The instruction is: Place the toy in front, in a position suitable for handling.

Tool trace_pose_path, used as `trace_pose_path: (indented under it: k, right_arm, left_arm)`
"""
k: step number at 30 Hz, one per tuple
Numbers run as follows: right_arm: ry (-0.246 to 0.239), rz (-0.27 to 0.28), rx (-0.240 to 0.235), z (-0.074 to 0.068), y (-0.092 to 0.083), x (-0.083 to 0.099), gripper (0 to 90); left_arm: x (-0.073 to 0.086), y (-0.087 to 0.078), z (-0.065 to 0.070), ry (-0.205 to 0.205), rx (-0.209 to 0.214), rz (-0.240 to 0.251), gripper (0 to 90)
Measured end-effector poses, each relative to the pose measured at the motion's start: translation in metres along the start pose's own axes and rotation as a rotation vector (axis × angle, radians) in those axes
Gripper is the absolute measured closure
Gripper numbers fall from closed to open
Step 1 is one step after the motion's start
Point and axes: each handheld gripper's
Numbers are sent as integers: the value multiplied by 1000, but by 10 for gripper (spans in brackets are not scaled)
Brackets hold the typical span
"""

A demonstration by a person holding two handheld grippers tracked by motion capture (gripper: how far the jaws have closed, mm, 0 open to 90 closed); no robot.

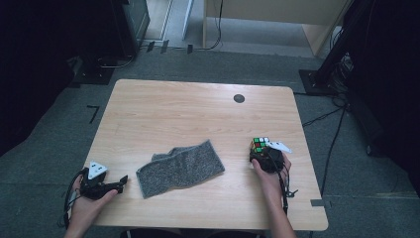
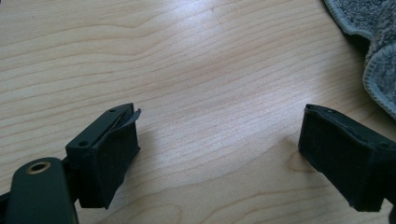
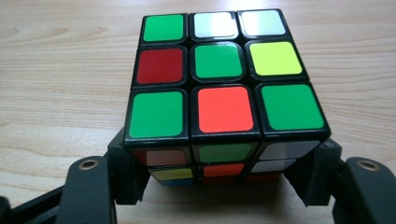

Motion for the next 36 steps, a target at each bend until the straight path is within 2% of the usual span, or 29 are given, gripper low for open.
trace_pose_path:
  k: [4, 9, 11, 12, 15, 19, 22, 24, 26, 30, 36]
  right_arm:
    - [6, 39, -28, 2, -13, -3, 336]
    - [-8, 49, -57, 0, -25, -6, 336]
    - [-29, 58, -81, -5, -36, -7, 337]
    - [-29, 58, -81, -5, -36, -7, 337]
    - [-62, 61, -111, -11, -48, -8, 337]
    - [-79, 55, -158, -18, -60, -8, 337]
    - [-85, 59, -186, -25, -68, -7, 336]
    - [-103, 50, -223, -35, -75, -5, 337]
    - [-111, 50, -231, -37, -76, -5, 336]
    - [-127, 61, -268, -45, -88, -5, 336]
    - [-156, 73, -291, -49, -101, -1, 336]
  left_arm:
    - [0, -1, 0, -2, -7, -2, 121]
    - [-1, -3, -1, -10, -26, 5, 133]
    - [-2, -5, -2, -21, -20, 16, 133]
    - [-4, -6, -2, -36, -10, 24, 133]
    - [-12, -9, 4, -35, 13, 43, 134]
    - [-25, -13, 20, -21, 53, 88, 136]
    - [-34, -14, 33, -1, 88, 103, 137]
    - [-39, -16, 41, 16, 111, 104, 137]
    - [-46, -18, 49, 35, 135, 111, 137]
    - [-58, -21, 62, 44, 176, 132, 138]
    - [-71, -11, 83, 60, 225, 135, 141]
Point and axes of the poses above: each handheld gripper's, and its own axes: y roughly forward along the jaws, x roughly out of its underside, z roughly to its right, and after that the axes turned 11 degrees about z, right-handed
